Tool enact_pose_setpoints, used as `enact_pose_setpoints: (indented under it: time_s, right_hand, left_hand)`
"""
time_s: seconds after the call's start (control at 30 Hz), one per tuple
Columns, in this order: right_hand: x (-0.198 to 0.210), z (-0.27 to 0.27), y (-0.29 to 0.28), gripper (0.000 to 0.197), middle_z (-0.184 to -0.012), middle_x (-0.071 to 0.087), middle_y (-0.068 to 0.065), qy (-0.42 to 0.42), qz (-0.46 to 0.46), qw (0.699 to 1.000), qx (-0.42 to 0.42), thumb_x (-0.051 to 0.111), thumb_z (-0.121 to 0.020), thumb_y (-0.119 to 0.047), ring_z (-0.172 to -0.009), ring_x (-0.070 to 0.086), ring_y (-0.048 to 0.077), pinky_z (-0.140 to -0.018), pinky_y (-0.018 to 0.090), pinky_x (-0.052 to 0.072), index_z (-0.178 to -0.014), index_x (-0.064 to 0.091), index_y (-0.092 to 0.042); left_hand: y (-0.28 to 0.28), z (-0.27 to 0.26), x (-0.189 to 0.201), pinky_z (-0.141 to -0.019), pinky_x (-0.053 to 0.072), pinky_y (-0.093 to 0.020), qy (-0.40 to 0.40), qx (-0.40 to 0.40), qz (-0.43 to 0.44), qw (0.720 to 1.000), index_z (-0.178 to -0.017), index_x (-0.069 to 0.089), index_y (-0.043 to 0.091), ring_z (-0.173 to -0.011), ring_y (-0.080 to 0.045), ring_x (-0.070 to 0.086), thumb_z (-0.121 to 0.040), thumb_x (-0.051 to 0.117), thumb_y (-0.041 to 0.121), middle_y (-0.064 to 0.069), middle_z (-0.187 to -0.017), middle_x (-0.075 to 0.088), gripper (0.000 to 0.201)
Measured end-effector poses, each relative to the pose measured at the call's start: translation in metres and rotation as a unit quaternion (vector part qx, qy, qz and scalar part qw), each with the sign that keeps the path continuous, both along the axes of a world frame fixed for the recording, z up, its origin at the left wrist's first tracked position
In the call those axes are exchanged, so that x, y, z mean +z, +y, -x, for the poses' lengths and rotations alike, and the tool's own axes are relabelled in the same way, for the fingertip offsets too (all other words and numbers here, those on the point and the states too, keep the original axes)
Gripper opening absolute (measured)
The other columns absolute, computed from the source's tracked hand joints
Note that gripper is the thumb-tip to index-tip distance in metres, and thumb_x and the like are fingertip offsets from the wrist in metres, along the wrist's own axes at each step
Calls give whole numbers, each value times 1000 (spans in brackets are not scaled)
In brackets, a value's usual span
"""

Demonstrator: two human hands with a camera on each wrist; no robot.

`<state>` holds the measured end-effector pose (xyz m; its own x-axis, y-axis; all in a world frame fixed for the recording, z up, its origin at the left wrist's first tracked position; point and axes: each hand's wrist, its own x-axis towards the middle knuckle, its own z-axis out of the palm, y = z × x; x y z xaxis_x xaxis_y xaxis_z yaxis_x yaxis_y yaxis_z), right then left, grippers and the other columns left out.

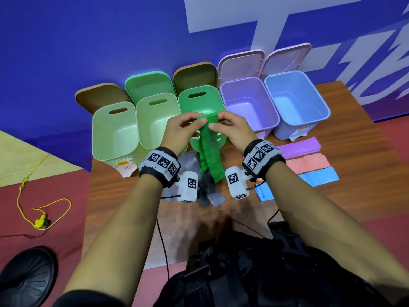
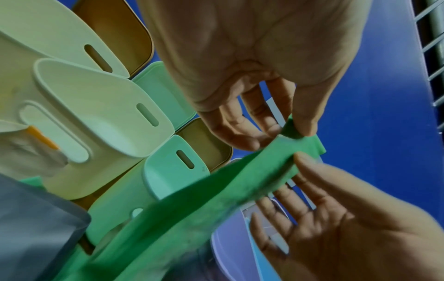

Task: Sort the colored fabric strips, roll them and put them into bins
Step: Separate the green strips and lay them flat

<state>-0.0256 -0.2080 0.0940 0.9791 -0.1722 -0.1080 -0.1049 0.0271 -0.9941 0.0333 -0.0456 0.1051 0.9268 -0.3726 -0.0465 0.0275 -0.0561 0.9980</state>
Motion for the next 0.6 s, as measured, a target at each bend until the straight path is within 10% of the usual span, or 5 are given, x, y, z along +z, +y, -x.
enact_pose_setpoints:
  time_s: [0.3,0.43,0.6]
  right_hand:
    - [0,6,7,17,-100,73,19,2,-59,998,-7,67,-92,-9,-91,69,26,-91,42,55,-107,69,-1]
    - [0,-2,6,61,-107,60,42,-9,-59,998,-33,82,-77,-41,-87,60,30,-85,48,51,-107,62,8]
    - [-10,-10,2,85,-94,45,50,-5,-29,998,-60,83,-69,-60,-81,53,29,-76,52,50,-106,53,11]
  left_hand:
    - [0,-3,1,-76,55,-31,25,-15,29,999,-102,70,13,-85,-14,64,-93,66,16,3,-87,70,10]
    - [2,2,-15,-90,55,-36,85,-76,-6,993,-117,58,-3,-93,-17,63,-85,73,31,-8,-99,64,49]
    - [-1,17,-43,-101,50,-38,125,-140,-43,981,-120,62,-2,-103,-23,67,-90,64,-4,-21,-118,68,30]
